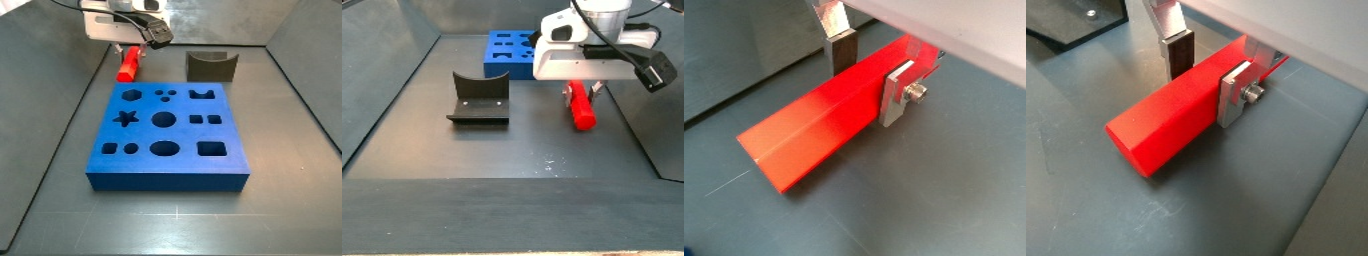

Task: Pick up the hexagon object. Move up. Place the hexagon object on the fixture. Regrasp the hexagon object. Move to above the board. Insert the hexagon object.
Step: Move up, then place the hexagon object on the fixture.

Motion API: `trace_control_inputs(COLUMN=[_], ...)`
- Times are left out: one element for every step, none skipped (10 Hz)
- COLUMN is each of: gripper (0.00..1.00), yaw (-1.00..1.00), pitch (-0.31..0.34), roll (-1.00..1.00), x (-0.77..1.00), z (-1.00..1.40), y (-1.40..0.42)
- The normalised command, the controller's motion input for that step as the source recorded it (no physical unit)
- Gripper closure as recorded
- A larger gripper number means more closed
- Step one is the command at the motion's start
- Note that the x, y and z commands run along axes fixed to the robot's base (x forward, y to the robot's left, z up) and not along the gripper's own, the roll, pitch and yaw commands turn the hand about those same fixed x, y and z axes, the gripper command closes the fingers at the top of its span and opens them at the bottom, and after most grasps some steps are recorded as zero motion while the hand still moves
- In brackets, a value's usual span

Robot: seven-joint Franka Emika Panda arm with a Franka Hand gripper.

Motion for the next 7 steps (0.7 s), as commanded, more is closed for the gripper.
trace_control_inputs(gripper=[1.00,1.00,1.00,1.00,1.00,1.00,1.00], yaw=[-0.01,-0.02,-0.03,-0.03,-0.03,0.00,0.00], pitch=[0.016,0.053,0.064,0.062,0.051,0.000,0.000], roll=[0.00,0.01,0.01,0.02,0.04,0.00,0.01], x=[0.00,-0.01,0.00,-0.01,-0.02,0.00,0.00], z=[0.80,0.67,0.55,0.47,0.23,1.00,1.00], y=[0.04,0.04,0.03,0.03,0.02,0.00,0.00])
